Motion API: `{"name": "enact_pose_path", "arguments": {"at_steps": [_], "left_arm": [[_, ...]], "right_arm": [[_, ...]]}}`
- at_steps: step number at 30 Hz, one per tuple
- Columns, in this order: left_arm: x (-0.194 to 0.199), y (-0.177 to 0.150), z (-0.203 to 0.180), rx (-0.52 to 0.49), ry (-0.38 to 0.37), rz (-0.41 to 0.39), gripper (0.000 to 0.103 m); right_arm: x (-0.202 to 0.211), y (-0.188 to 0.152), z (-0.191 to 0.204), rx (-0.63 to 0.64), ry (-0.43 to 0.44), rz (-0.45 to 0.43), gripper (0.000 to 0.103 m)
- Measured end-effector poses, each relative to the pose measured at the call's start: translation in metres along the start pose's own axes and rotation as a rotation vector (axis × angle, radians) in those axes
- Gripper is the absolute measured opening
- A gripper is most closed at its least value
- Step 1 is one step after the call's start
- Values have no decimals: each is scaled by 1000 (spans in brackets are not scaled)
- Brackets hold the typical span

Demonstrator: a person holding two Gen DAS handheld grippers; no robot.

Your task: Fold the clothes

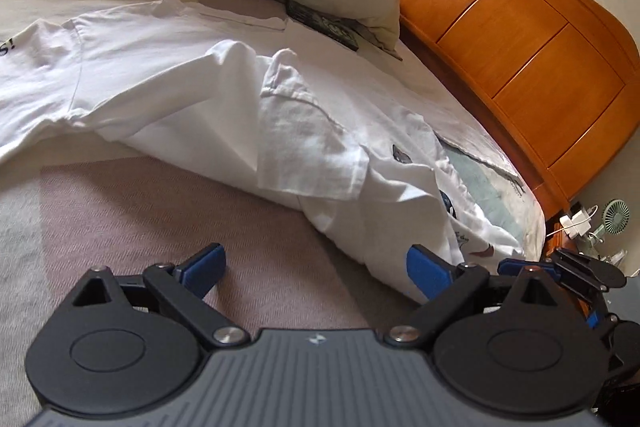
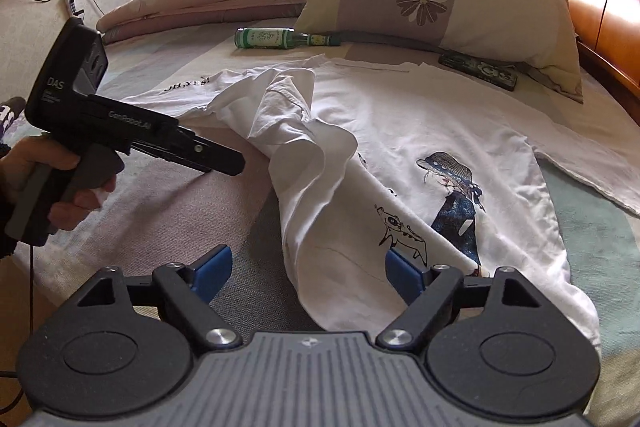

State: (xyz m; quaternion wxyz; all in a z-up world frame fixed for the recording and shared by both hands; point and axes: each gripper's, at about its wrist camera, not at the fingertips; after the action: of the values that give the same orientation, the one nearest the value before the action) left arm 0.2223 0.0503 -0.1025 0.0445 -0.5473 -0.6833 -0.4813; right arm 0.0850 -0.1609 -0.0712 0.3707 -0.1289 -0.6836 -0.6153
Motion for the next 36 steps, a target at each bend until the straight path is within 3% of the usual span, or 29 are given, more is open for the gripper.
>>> {"name": "enact_pose_path", "arguments": {"at_steps": [4, 7, 10, 15, 18, 27, 28, 30, 32, 36], "left_arm": [[2, 9, 2, 16, 27, -17, 97], [11, 8, 6, 23, 90, -17, 97], [26, 1, 15, 30, 154, -3, 97], [52, -12, 30, 46, 236, 15, 97], [61, -19, 34, 45, 253, 5, 97], [61, -24, 30, 41, 238, -2, 97], [61, -25, 30, 42, 237, -4, 97], [60, -27, 32, 48, 245, -4, 97], [61, -28, 32, 45, 247, -6, 97], [67, -29, 29, 43, 247, -12, 97]], "right_arm": [[-6, 14, 10, 106, -30, -58, 88], [-26, 30, 32, 329, -154, -109, 88], [-58, 39, 60, 562, -216, -115, 88], [-110, 32, 87, 823, -385, -119, 87], [-120, 29, 96, 907, -480, -174, 87], [-151, 31, 114, 1122, -625, -244, 82], [-156, 28, 114, 1159, -653, -248, 77], [-153, 27, 113, 1153, -626, -229, 56], [-146, 30, 112, 1107, -571, -211, 19], [-122, 50, 107, 927, -445, -197, 9]]}}
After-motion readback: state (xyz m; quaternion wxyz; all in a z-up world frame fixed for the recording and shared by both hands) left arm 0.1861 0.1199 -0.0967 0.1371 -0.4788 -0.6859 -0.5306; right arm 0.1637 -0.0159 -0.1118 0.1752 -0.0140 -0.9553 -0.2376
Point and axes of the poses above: each gripper's, at about its wrist camera, not at the fingertips, and x roughly against the way its jaws point, z to its left, y to its top, and after that the axes turned 4 degrees about -y, right-handed
